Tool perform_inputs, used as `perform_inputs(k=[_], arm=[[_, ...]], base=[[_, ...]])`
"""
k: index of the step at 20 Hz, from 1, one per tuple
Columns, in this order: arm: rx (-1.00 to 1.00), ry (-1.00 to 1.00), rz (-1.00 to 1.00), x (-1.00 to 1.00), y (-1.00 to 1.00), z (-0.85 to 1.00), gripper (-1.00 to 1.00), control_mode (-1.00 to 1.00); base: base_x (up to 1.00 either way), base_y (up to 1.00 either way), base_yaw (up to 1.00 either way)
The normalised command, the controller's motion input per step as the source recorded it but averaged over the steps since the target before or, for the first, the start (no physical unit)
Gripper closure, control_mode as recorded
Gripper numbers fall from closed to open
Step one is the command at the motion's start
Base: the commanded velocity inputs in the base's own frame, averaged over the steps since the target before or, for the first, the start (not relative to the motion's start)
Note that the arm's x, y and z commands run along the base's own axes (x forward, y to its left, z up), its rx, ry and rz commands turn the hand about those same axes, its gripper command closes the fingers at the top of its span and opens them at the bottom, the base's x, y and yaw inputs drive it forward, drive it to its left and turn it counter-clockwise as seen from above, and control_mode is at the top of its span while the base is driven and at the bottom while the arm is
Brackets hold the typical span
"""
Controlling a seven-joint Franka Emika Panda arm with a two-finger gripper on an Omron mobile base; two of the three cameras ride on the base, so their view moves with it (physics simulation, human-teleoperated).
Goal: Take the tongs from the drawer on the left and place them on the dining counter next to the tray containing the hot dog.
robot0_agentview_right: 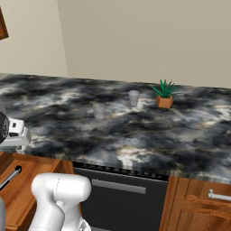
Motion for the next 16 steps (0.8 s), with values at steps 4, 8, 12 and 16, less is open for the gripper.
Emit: perform_inputs(k=[4,8,12,16], arm=[[0.02,0.12,0.12,0.0,0.27,-0.43,-1.0,-1.0],[0.02,0.13,0.1,0.01,0.24,-0.51,-1.0,-1.0],[0.0,0.1,0.04,0.0,0.27,-0.47,-1.0,-1.0],[0.0,0.09,0.0,0.02,0.25,-0.45,-1.0,-1.0]], base=[[0.0,0.0,0.0],[0.0,0.0,0.0],[0.0,0.0,0.0],[0.0,0.0,0.0]])
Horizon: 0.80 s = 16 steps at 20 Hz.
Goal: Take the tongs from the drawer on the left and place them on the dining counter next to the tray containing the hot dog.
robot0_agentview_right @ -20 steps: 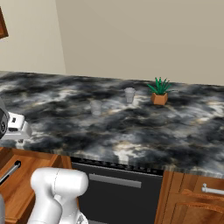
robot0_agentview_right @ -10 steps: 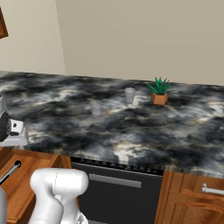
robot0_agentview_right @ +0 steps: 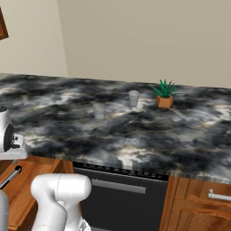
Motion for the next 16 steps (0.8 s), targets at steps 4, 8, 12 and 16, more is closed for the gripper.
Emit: perform_inputs(k=[4,8,12,16], arm=[[0.0,0.06,-0.02,0.2,0.3,-0.3,-1.0,-1.0],[-0.02,0.09,-0.07,0.32,0.17,-0.22,-1.0,-1.0],[-0.02,0.04,-0.06,0.28,0.18,-0.05,-1.0,-1.0],[-0.02,0.0,-0.05,0.15,0.15,-0.21,-1.0,-1.0]], base=[[0.0,0.0,0.0],[0.0,0.0,0.0],[0.0,0.0,0.0],[0.0,0.0,0.0]])
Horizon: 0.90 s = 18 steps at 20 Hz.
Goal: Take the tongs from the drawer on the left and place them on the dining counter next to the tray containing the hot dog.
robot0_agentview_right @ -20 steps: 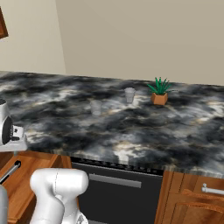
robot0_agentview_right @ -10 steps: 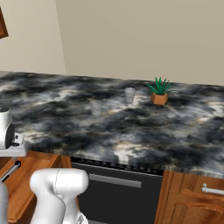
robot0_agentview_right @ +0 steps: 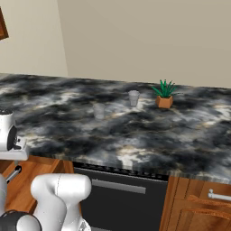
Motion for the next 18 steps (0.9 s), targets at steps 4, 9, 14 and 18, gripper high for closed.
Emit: perform_inputs(k=[4,9,14,18], arm=[[-0.07,0.0,-0.1,0.0,0.09,-0.41,-1.0,-1.0],[-0.03,0.0,-0.12,0.0,0.08,-0.42,-1.0,-1.0],[0.0,0.0,-0.1,0.02,0.14,-0.34,-1.0,-1.0],[0.0,0.0,-0.06,0.07,0.21,-0.28,-1.0,-1.0]], base=[[0.0,0.0,0.0],[0.0,0.0,0.0],[0.0,0.0,0.0],[0.0,0.0,0.0]])
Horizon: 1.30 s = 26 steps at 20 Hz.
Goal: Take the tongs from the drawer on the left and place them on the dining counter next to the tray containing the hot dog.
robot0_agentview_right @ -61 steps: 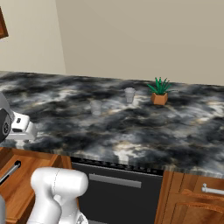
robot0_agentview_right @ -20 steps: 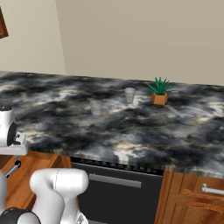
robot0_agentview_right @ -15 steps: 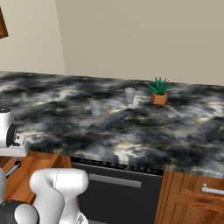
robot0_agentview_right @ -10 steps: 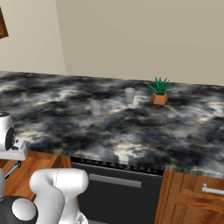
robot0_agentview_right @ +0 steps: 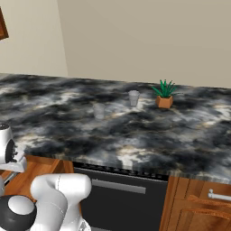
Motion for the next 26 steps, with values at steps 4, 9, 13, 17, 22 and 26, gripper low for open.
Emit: perform_inputs(k=[4,9,13,17,22,26], arm=[[0.0,0.0,-0.06,0.03,0.15,-0.3,-1.0,-1.0],[0.0,0.0,-0.07,0.02,0.09,-0.27,-1.0,-1.0],[0.0,0.0,-0.1,0.05,0.13,-0.23,-1.0,-1.0],[0.0,0.0,-0.08,0.09,0.13,-0.12,-1.0,-1.0],[-0.03,0.0,-0.05,0.1,0.17,-0.05,-1.0,-1.0],[-0.04,0.0,-0.03,0.1,0.11,0.0,-1.0,-1.0]], base=[[0.0,0.0,0.0],[0.0,0.0,0.0],[0.0,0.0,0.0],[0.0,0.0,0.0],[0.0,0.0,0.0],[0.0,0.0,0.0]])
